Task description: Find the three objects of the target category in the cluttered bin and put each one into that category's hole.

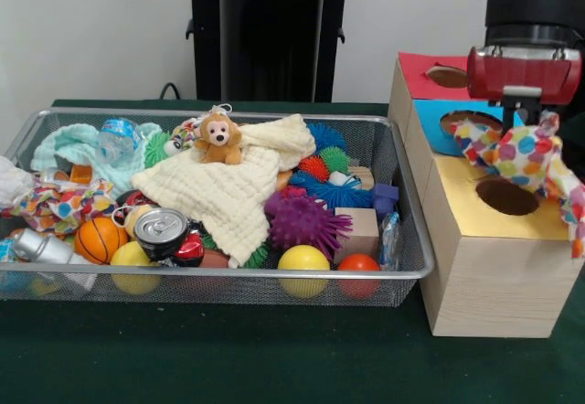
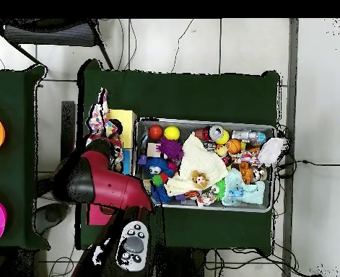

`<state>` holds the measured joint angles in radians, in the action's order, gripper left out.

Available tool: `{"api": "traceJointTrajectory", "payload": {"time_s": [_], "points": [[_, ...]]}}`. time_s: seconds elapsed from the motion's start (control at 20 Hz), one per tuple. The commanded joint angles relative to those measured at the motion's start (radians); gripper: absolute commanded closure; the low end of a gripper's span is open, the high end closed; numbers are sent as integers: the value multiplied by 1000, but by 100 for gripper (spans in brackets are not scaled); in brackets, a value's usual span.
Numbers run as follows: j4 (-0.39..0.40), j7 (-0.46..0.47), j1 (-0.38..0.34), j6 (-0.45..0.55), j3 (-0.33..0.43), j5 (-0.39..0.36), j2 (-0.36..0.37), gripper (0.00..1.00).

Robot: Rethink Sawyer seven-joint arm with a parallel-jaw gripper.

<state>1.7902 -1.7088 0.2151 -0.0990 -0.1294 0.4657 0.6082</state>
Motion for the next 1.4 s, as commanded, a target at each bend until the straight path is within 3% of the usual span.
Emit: {"api": "traceJointTrajectory", "payload": {"time_s": [0.05,0.3,0.9,1.4], "points": [[-62,-262,1,-43,53,89,-146,100],[-83,-230,27,48,17,146,-180,100],[-115,-164,38,117,-21,126,-180,100],[-184,-174,111,281,-154,125,-190,100]]}}
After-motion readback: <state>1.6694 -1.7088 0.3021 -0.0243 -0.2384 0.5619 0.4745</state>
